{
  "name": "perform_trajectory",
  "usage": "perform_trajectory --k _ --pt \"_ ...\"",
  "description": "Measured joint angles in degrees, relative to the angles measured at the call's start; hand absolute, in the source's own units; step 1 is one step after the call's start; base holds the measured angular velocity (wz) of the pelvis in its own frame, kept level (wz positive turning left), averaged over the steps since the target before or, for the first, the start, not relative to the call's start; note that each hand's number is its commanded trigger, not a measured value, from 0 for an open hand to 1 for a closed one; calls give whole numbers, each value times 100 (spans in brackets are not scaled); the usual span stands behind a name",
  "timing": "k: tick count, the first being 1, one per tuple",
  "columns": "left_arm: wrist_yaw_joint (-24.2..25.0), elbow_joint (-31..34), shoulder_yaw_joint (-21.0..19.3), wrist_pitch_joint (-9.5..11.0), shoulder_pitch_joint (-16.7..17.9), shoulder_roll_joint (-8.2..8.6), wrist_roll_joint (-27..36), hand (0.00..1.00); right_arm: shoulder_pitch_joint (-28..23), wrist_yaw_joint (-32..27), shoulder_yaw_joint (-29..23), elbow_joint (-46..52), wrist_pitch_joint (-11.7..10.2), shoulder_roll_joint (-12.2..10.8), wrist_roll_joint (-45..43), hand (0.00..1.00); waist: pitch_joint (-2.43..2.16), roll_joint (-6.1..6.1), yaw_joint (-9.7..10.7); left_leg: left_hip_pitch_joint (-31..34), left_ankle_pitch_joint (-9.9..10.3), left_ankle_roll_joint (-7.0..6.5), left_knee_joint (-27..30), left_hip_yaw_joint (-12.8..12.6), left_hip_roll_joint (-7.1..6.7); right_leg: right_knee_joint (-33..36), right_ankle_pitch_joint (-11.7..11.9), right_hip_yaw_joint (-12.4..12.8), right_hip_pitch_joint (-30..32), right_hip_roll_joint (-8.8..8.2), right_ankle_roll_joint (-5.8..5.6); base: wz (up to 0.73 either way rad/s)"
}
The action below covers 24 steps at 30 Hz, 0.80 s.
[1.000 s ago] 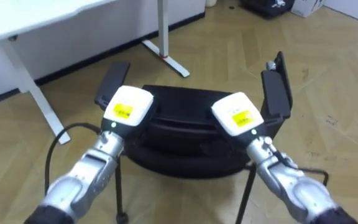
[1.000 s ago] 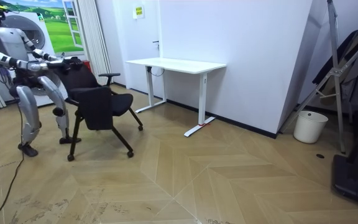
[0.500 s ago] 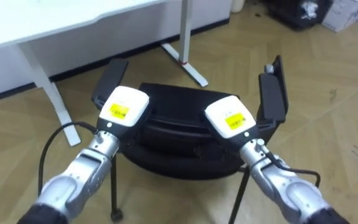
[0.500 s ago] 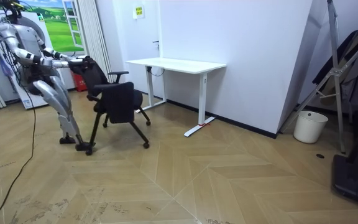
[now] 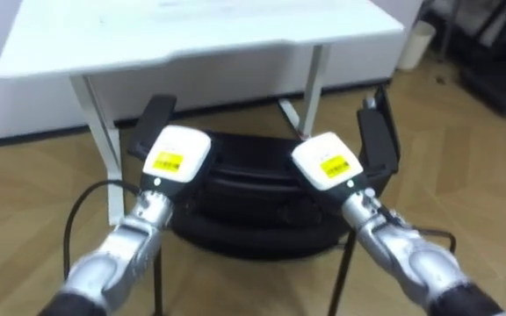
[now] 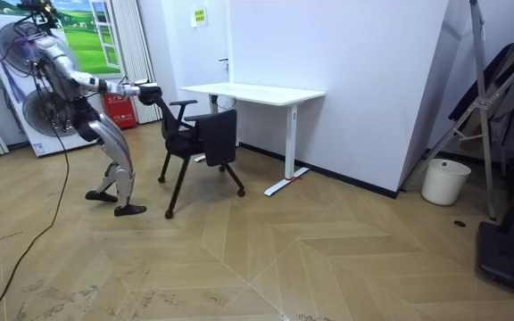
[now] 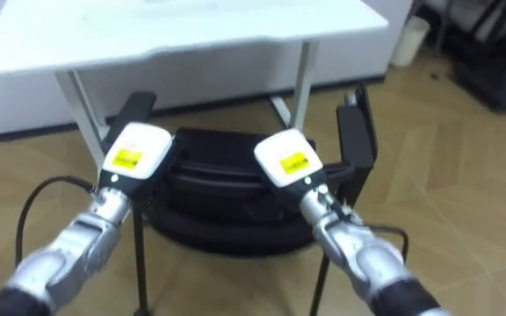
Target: Push chair
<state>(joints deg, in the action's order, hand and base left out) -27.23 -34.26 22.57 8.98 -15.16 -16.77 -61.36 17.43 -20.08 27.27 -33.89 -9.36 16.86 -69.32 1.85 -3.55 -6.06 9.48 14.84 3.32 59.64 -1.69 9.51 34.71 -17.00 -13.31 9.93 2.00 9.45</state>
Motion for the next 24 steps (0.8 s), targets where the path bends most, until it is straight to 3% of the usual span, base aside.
perform_trajectory --k 2,5,7,9,11,14,16,17,18,19,21,23,24 --pt "-72 18 5 -7 -33 4 -4 100 8 -50 -10 28 -26 45 58 100 39 -99 -21 268 50 -22 -224 -44 8 -80 -89 -74 -98 -61 24 29" --pt "-162 103 6 -49 8 32 -14 100 16 -111 -13 52 -48 92 36 100 55 -152 -26 664 34 -6 -1520 -140 -94 -556 -80 -236 -427 -94 44 25" --pt "-211 203 10 -128 87 38 -71 100 2 -111 -8 91 -53 106 18 100 21 -164 -35 754 -87 83 -2434 -187 -246 -787 -78 -267 -589 -90 44 5" --pt "-261 285 1 -155 157 23 -137 100 -11 -145 -3 110 -54 104 -34 100 -3 -196 -79 774 -386 53 -3287 -347 -373 -973 -82 -246 -752 -82 36 -3" --pt "-265 380 0 -190 247 32 -144 100 -51 -252 -2 116 -24 110 -105 100 -29 -181 -103 737 -1013 -60 -4097 -448 -554 -1187 -105 -163 -950 -62 -8 -16" --pt "-262 513 -6 -255 317 34 -133 100 -54 -277 17 225 -2 169 -140 100 -77 -138 -220 568 -1571 -204 -4558 -438 -742 -1338 -167 24 -1078 -69 -118 -22" --pt "-262 588 -67 -257 319 33 -135 100 -53 -307 18 326 54 187 -152 100 -79 -141 -221 513 -1761 -318 -4639 -443 -835 -1408 -210 58 -1167 -116 -195 -3" --pt "-259 610 -97 -257 317 30 -135 100 -50 -316 18 351 77 172 -163 100 -79 -199 -221 468 -1756 -335 -4605 -467 -942 -1415 -248 89 -1209 -216 -263 0" --pt "-257 620 -100 -258 308 24 -135 100 -44 -319 17 367 83 173 -170 100 -93 -223 -215 438 -1735 -364 -4596 -494 -962 -1409 -269 93 -1204 -262 -303 0" --pt "-254 630 -110 -260 276 4 -133 100 -10 -321 17 377 125 158 -183 100 -78 -267 -212 392 -1669 -449 -4589 -620 -1036 -1362 -310 117 -1216 -356 -380 -6" --pt "-200 608 -131 -261 218 14 -131 100 52 -319 27 332 149 146 -186 100 -52 -296 -219 272 -1466 -505 -4565 -764 -1135 -956 -416 105 -1148 -529 -590 -5" --pt "-87 544 -117 -261 149 48 -133 100 64 -317 33 251 160 144 -151 100 -3 -359 -211 94 -1310 -599 -4471 -790 -1238 -163 -476 53 -977 -810 -814 7" --pt "-21 497 -86 -257 113 52 -131 100 64 -317 82 195 181 150 -85 100 30 -316 -216 -16 -1106 -632 -4331 -819 -1236 308 -362 18 -898 -911 -1025 -5"
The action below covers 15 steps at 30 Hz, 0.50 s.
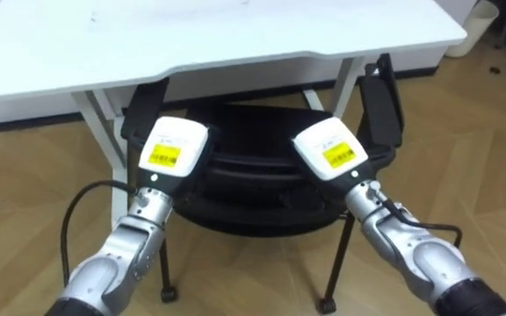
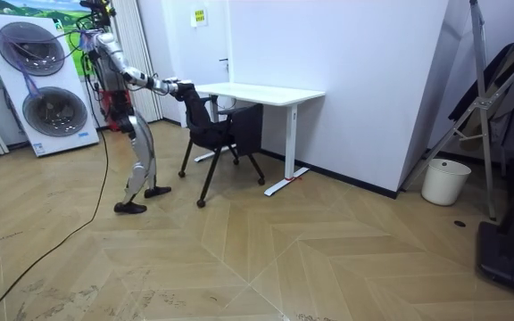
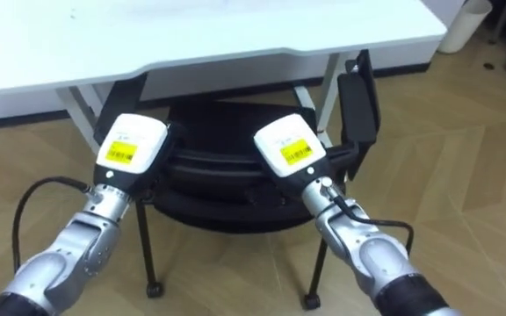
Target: Push chair
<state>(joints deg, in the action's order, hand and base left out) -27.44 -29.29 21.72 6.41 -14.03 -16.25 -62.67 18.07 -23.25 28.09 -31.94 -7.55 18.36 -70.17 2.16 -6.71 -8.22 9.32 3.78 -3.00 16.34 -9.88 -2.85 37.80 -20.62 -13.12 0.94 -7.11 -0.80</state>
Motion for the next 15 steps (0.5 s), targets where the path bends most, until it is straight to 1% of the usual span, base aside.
perform_trajectory --k 1,2,3,4,5,6,7,8,9,10,11,12,13,14,15 --pt "52 2 2 7 -3 -16 0 100 2 -24 8 -56 0 -34 2 100 29 49 0 -47 187 -35 203 -13 26 344 160 0 43 -55 -49 -9" --pt "61 -11 5 12 -2 -23 4 100 -4 -51 12 -93 2 -58 12 100 49 82 13 -96 368 -69 361 -11 41 617 312 -15 68 -97 -33 -5" --pt "62 -21 9 16 -3 -23 4 100 -22 -52 12 -96 5 -62 19 100 47 100 24 -114 452 -86 427 12 45 734 401 -35 83 -117 -38 5" --pt "65 -34 17 32 -21 -22 -3 100 -55 -72 6 -94 18 -66 46 100 35 152 62 -139 611 -118 535 104 78 992 636 -137 138 -144 -43 6" --pt "50 -107 54 73 -66 -25 -7 100 -87 -78 6 -114 46 -81 66 100 41 232 59 -219 774 -127 565 216 125 1318 923 -136 316 -103 -66 7" --pt "54 -118 105 75 -91 -27 -4 100 -116 -84 6 -118 72 -102 83 100 43 269 64 -255 828 -175 561 246 146 1464 954 -98 405 -79 -56 0" --pt "57 -109 154 85 -130 -97 -4 100 -144 -105 7 -103 123 -146 93 100 22 246 58 -311 881 -192 522 261 186 1668 673 -29 695 -57 -52 0" --pt "46 -106 151 123 -156 -149 -4 100 -148 -119 9 -84 148 -171 91 100 38 271 46 -365 923 -156 516 264 244 1630 450 -4 1025 -38 -20 0" --pt "46 -113 145 143 -165 -171 -4 100 -150 -125 10 -85 150 -189 90 100 45 285 44 -412 941 -133 502 271 256 1506 408 33 1189 -26 -7 3" --pt "38 -162 137 201 -174 -221 0 100 -153 -124 29 -108 155 -248 92 100 36 271 50 -525 972 -110 453 289 260 1081 385 127 1449 15 -12 10" --pt "26 -212 135 241 -180 -241 2 100 -158 -122 66 -118 187 -274 93 100 39 277 54 -599 995 -96 420 309 262 768 392 168 1545 20 -8 23" --pt "17 -259 122 281 -178 -257 1 100 -196 -116 101 -100 213 -299 104 100 44 290 83 -716 1089 -66 393 383 280 44 504 193 1662 25 1 35" --pt "-17 -259 103 295 -133 -280 -2 100 -247 -116 101 -75 192 -337 104 100 22 260 144 -817 1187 -9 394 443 302 -814 806 199 1706 26 -13 44" --pt "-56 -255 102 314 -89 -325 -1 100 -263 -99 102 -81 124 -365 119 100 -2 224 170 -902 1325 29 430 525 301 -1578 1172 221 1669 23 -32 40" --pt "-55 -253 103 317 -80 -334 -1 100 -264 -86 102 -83 101 -365 123 100 -7 216 183 -952 1373 102 474 607 315 -1816 1458 230 1655 31 -41 45"
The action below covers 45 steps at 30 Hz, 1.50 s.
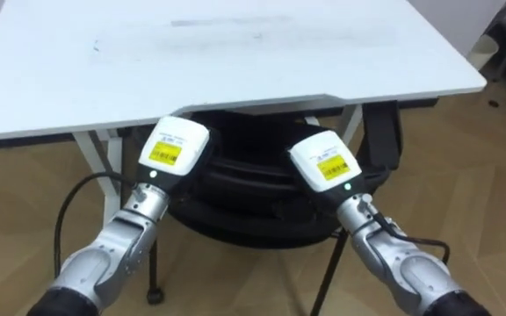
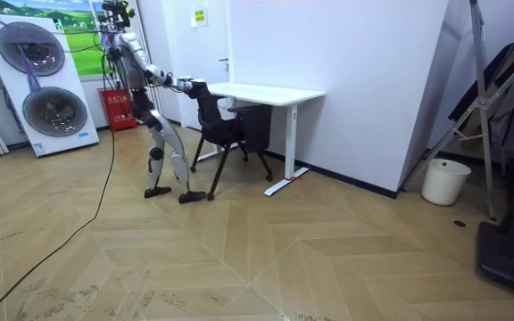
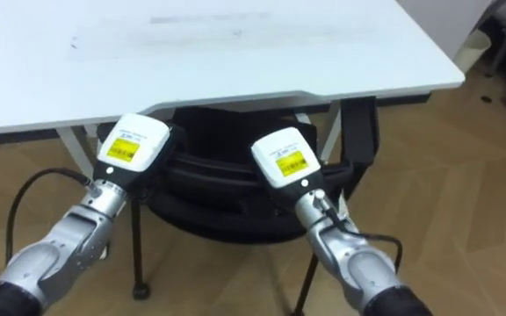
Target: Push chair
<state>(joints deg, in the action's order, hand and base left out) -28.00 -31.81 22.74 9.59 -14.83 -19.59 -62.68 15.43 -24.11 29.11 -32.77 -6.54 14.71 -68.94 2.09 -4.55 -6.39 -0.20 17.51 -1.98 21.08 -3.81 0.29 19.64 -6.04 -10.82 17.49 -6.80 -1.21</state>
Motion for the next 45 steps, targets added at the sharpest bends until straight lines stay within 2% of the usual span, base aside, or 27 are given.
perform_trajectory --k 1,2,4,5,8,10,11,12,14,15,17,19,20,21,22,23,24,25,26,27,31,32,36,39,42,44,45 --pt "-9 106 2 56 133 -30 3 100 -61 12 -2 41 -78 67 26 100 -104 -20 42 -48 100 106 48 128 63 -143 411 49 -127 83 110 43" --pt "-67 180 -4 57 240 4 5 100 -78 -2 -11 58 -150 159 48 100 -138 -5 12 -137 173 221 68 179 124 -112 472 101 -225 245 187 39" --pt "-60 196 -9 15 239 158 5 100 -24 23 -18 53 -171 307 111 100 -130 29 -18 -277 229 351 -11 280 252 4 556 50 -300 369 350 24" --pt "-53 244 -53 -62 244 243 3 100 35 92 -22 105 -272 374 135 100 -122 59 -21 -328 235 438 -85 305 352 87 430 -17 -294 438 446 20" --pt "-57 391 -140 -32 338 95 9 100 30 350 -27 324 -279 361 132 100 -106 46 -9 -328 304 586 -84 401 549 261 211 -148 -255 573 604 13" --pt "-55 349 -251 -60 333 80 11 100 100 598 -27 345 -212 192 124 100 -100 59 -67 -319 413 704 83 440 809 372 7 -141 -267 831 622 5" --pt "-56 351 -273 -79 323 46 9 100 142 632 -27 311 -204 121 121 100 -98 61 -77 -249 465 652 269 436 920 370 -29 -122 -282 950 652 10" --pt "-56 331 -271 -86 299 45 9 100 152 641 -27 303 -187 106 120 100 -96 59 -52 -170 474 626 461 414 961 377 -53 -161 -291 965 690 36" --pt "-22 216 -214 -103 209 95 9 100 149 653 -26 240 -149 108 139 100 -82 42 1 217 377 621 1345 205 1159 478 -139 -405 -367 935 814 43" --pt "-8 188 -196 -108 189 111 9 100 149 655 -27 216 -149 112 153 100 -76 30 2 287 344 640 1484 190 1194 511 -173 -468 -387 915 820 25" --pt "30 140 -97 -169 154 116 8 100 146 616 -30 59 -152 97 170 100 -62 7 151 338 307 615 1527 117 1301 411 -220 -835 -558 831 793 50" --pt "54 124 -58 -221 105 163 -2 100 137 581 -86 -5 -150 78 170 100 -68 -66 324 260 305 607 1046 66 1246 269 -169 -833 -582 832 713 67" --pt "69 53 -53 -233 42 236 -28 100 132 553 -121 -31 -151 100 162 100 -72 -77 366 172 296 621 653 72 1177 107 -77 -733 -584 860 570 44" --pt "67 14 -54 -243 26 267 -51 100 133 544 -124 -48 -142 99 153 100 -76 -76 363 136 205 652 490 78 1135 -4 -23 -645 -596 891 489 11" --pt "68 0 -54 -269 39 301 -75 73 135 535 -123 -58 -135 109 121 95 -87 -57 348 53 73 589 181 83 1021 -213 118 -533 -629 901 284 -14" --pt "48 0 -55 -270 70 312 -75 27 139 526 -122 -43 -143 122 67 61 -105 -32 340 -24 13 620 -101 90 920 -349 258 -418 -644 899 182 -17" --pt "26 -10 -55 -271 79 332 -68 0 139 524 -122 -29 -143 127 35 42 -108 -28 338 -48 -15 602 -188 102 853 -406 338 -364 -644 884 200 -16" --pt "-35 -72 -56 -275 84 350 -49 0 138 496 -115 -32 -143 139 25 13 -117 -11 326 -104 -100 598 -312 149 748 -482 458 -322 -648 841 270 -18" --pt "-43 -85 -55 -309 110 383 -46 0 138 485 -110 -55 -142 130 22 0 -127 -4 291 -212 -196 574 -500 148 663 -517 482 -317 -652 788 280 -17" --pt "-44 -84 -57 -328 126 400 -46 0 137 488 -110 -60 -142 128 18 0 -134 1 291 -253 -242 574 -588 160 634 -545 490 -309 -663 779 274 -11" --pt "193 19 -233 -540 197 703 227 0 137 725 -160 20 1 129 135 0 -180 15 305 -337 -423 494 -846 291 480 -727 640 -249 -738 737 225 0" --pt "279 35 -238 -597 216 752 255 0 138 807 -171 23 44 122 172 0 -197 17 303 -338 -451 528 -846 301 457 -723 660 -235 -739 731 205 0" --pt "398 130 -229 -588 220 748 579 0 144 957 -175 39 120 155 569 0 -216 -2 321 -349 -459 492 -850 296 359 -706 716 -114 -739 696 164 0" --pt "400 224 -248 -590 225 742 1126 0 74 1072 -324 210 97 169 860 0 -216 4 352 -349 -471 472 -851 288 295 -710 758 5 -740 683 168 0" --pt "392 580 -631 -578 407 743 1599 0 -171 1057 -847 284 -188 114 1426 0 -211 11 420 -361 -467 464 -854 306 285 -715 759 -1 -757 676 171 5" --pt "332 1058 -1208 -469 666 691 2166 0 -574 958 -1461 710 -484 140 1791 0 -186 55 453 -347 -455 445 -855 319 289 -748 759 43 -756 688 171 2" --pt "318 1174 -1345 -435 753 667 2358 0 -703 951 -1557 875 -560 182 1864 0 -178 70 467 -334 -452 440 -860 319 291 -776 763 36 -755 690 177 0"
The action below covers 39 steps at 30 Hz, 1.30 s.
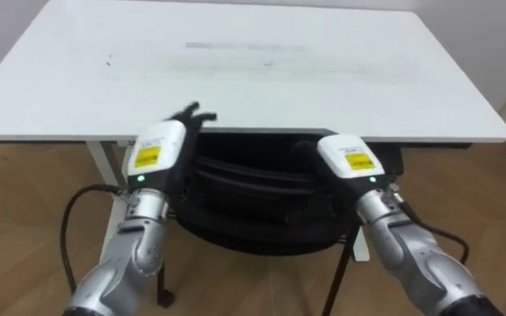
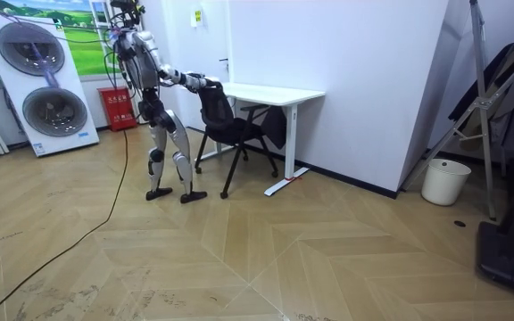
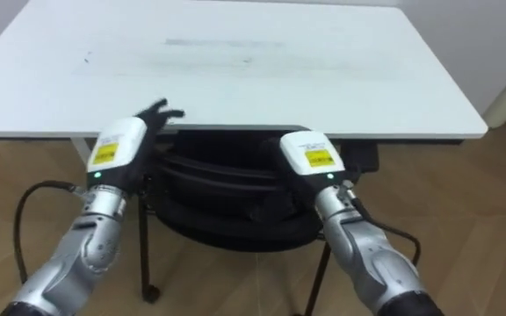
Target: Push chair
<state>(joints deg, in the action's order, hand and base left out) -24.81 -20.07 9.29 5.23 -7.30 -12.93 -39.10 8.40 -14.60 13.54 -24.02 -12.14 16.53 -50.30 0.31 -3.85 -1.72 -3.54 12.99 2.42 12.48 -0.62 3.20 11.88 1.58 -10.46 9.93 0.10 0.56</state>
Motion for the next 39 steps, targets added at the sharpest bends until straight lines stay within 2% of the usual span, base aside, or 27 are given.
perform_trajectory --k 2,3,4,5,6,7,8,9,10,11,12,13,14,15,16,18,19,21,22,24,25,28,30,31,33,35,39 --pt "-186 605 -642 20 489 -21 538 0 -594 -193 -546 560 -267 121 273 0 7 23 99 5 -5 -8 -70 5 1 -46 25 7 9 7 49 3" --pt "-231 736 -799 27 602 -21 636 0 -727 -224 -740 706 -315 145 376 0 6 23 122 5 -6 -10 -79 2 -1 -49 31 14 13 8 88 0" --pt "-434 1067 -1187 105 794 -18 884 0 -1019 -382 -1168 1009 -305 192 517 0 6 23 144 4 1 -21 -94 -15 -8 -60 55 39 28 15 194 -5" --pt "-571 1239 -1390 182 836 -21 1046 0 -1157 -412 -1378 1065 -266 235 569 0 6 23 151 4 3 -25 -108 -17 -11 -71 56 52 33 20 221 -6" --pt "-913 1507 -1766 381 845 -41 1533 0 -1443 -604 -1737 1118 -265 299 1114 0 2 42 164 -7 3 -27 -144 -29 -12 -121 66 65 31 27 240 -9" --pt "-1230 1694 -2176 596 904 -49 2064 0 -1656 -967 -2093 1265 -259 300 1807 0 -5 116 155 -57 -3 -37 -211 -68 -14 -127 62 92 24 32 250 -18" --pt "-1478 1722 -2528 781 1044 -58 2591 0 -1677 -1430 -2550 1469 -277 298 2678 0 -41 230 202 -163 1 -49 -290 -117 -19 -125 44 151 -11 34 268 -22" --pt "-1556 1708 -2646 823 1181 -62 2823 0 -1678 -1642 -2809 1592 -280 298 3107 0 -48 254 210 -215 8 -61 -317 -135 -19 -124 32 175 -36 34 269 -17" --pt "-1704 1641 -2800 912 1479 -85 3322 0 -1709 -2052 -3396 1815 -335 296 4065 0 -69 326 273 -304 33 -83 -340 -158 2 -127 -28 159 -111 80 239 0" --pt "-1798 1598 -2904 924 1779 -97 3764 0 -1748 -2402 -3873 1899 -420 295 4971 0 -61 373 306 -412 73 -84 -359 -156 24 -122 -92 151 -214 107 210 0" --pt "-1861 1489 -2938 958 1948 -111 3945 0 -1807 -2549 -4100 1877 -475 279 5399 0 -51 395 321 -466 89 -82 -375 -169 42 -123 -111 156 -254 126 209 0" --pt "-1977 1152 -2981 995 2236 -125 4389 0 -2004 -2770 -4455 1784 -537 175 6189 0 -26 402 318 -542 128 -72 -382 -182 78 -125 -145 155 -329 161 206 -7" --pt "-2071 766 -2998 971 2491 -94 4859 0 -2312 -2910 -4590 1605 -551 26 6855 0 -26 374 319 -584 177 -54 -378 -203 117 -127 -167 161 -366 202 218 -5" --pt "-2108 542 -2995 937 2587 -78 5046 0 -2458 -2928 -4645 1479 -520 -92 7140 0 -40 378 319 -587 192 -49 -378 -201 127 -127 -175 159 -367 212 222 -6" --pt "-2125 123 -2991 832 2738 4 5343 0 -2786 -2967 -4637 1186 -409 -331 7671 0 -6 323 332 -585 205 -41 -378 -204 135 -127 -178 171 -360 219 225 -4" --pt "-2117 -459 -2954 729 2900 203 5752 0 -3054 -2980 -4635 643 -227 -649 8445 0 -5 314 360 -552 217 -63 -377 -234 131 -121 -180 193 -320 209 221 -5" --pt "-2093 -751 -2924 713 3004 300 6036 0 -3105 -2950 -4637 109 -197 -728 9024 0 -17 331 435 -522 231 -86 -371 -238 120 -110 -193 192 -294 205 198 0" --pt "-1999 -1300 -2931 718 3078 344 6153 0 -3158 -2820 -4640 -803 -185 -795 9632 0 -45 356 480 -514 242 -105 -368 -262 115 -102 -202 210 -283 203 178 0" --pt "-1891 -1676 -2934 719 3108 347 6199 0 -3184 -2685 -4639 -1394 -142 -844 9797 0 -87 388 504 -523 250 -117 -368 -264 114 -89 -204 230 -282 209 178 -5" --pt "-1664 -2199 -2919 710 3133 359 6203 0 -3271 -2401 -4628 -2143 -47 -862 9934 0 -108 419 554 -564 279 -143 -369 -269 104 -15 -231 238 -286 197 188 0" --pt "-1471 -2509 -2931 676 3150 358 6206 0 -3256 -2163 -4620 -2620 2 -864 9945 0 -145 466 605 -581 304 -158 -368 -278 104 -10 -259 243 -305 192 157 -4" --pt "-868 -3118 -2855 600 3145 361 6198 0 -3073 -1503 -4392 -3871 220 -870 9858 0 -151 479 659 -610 322 -182 -363 -365 96 4 -258 301 -304 197 147 -9" --pt "-507 -3545 -2736 446 3118 380 6198 0 -2976 -1180 -4056 -4441 430 -873 9668 0 -148 483 658 -617 350 -192 -336 -396 90 27 -259 333 -295 203 144 -11" --pt "-289 -3748 -2640 304 3112 430 6177 0 -2944 -969 -3891 -4719 588 -875 9408 0 -147 494 664 -617 378 -206 -306 -408 89 37 -265 338 -304 201 133 0" --pt "28 -3986 -2563 82 3105 515 6092 0 -2822 -743 -3652 -4948 785 -880 8958 0 -142 502 665 -617 406 -221 -280 -423 83 63 -273 347 -305 194 122 0" --pt "452 -4371 -2369 -140 3046 515 6065 0 -2682 -504 -3321 -5008 973 -878 8553 0 -136 503 634 -640 416 -223 -278 -437 76 64 -270 381 -304 209 119 -7" --pt "1020 -4530 -2198 -501 2887 527 5969 0 -2293 -176 -3134 -5013 1144 -870 8205 0 -97 516 610 -657 418 -228 -289 -436 55 58 -262 402 -303 208 108 -2"
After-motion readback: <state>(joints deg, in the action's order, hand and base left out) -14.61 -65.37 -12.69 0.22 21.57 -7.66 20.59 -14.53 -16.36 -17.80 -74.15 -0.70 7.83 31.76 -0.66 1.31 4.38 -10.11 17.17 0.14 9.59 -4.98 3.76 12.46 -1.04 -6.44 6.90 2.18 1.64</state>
